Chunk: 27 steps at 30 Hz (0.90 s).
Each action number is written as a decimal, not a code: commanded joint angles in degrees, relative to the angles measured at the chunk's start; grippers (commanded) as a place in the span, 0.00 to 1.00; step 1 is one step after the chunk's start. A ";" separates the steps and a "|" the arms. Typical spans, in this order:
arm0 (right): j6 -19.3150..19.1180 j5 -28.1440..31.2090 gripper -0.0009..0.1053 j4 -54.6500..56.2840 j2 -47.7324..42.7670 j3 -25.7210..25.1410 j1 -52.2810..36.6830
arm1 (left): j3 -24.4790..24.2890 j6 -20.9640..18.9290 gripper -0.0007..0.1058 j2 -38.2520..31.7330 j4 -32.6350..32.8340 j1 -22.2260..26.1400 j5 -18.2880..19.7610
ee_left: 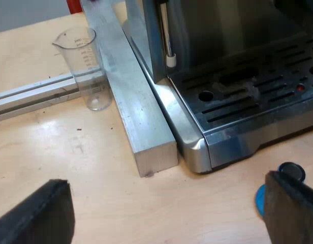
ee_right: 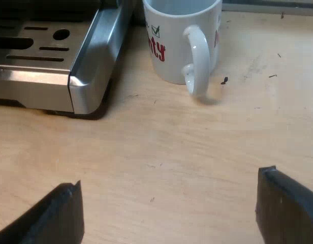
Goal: Put the handle in the coffee machine
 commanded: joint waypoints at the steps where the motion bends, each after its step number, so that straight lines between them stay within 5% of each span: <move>1: -0.53 -0.31 0.68 0.13 -2.66 -0.14 -0.19 | -0.26 0.02 0.73 -8.01 -0.50 -0.04 -0.37; 27: -0.53 -0.32 0.68 0.13 -2.66 -0.14 -0.19 | 0.56 0.18 0.73 -8.15 -2.20 -0.04 -0.37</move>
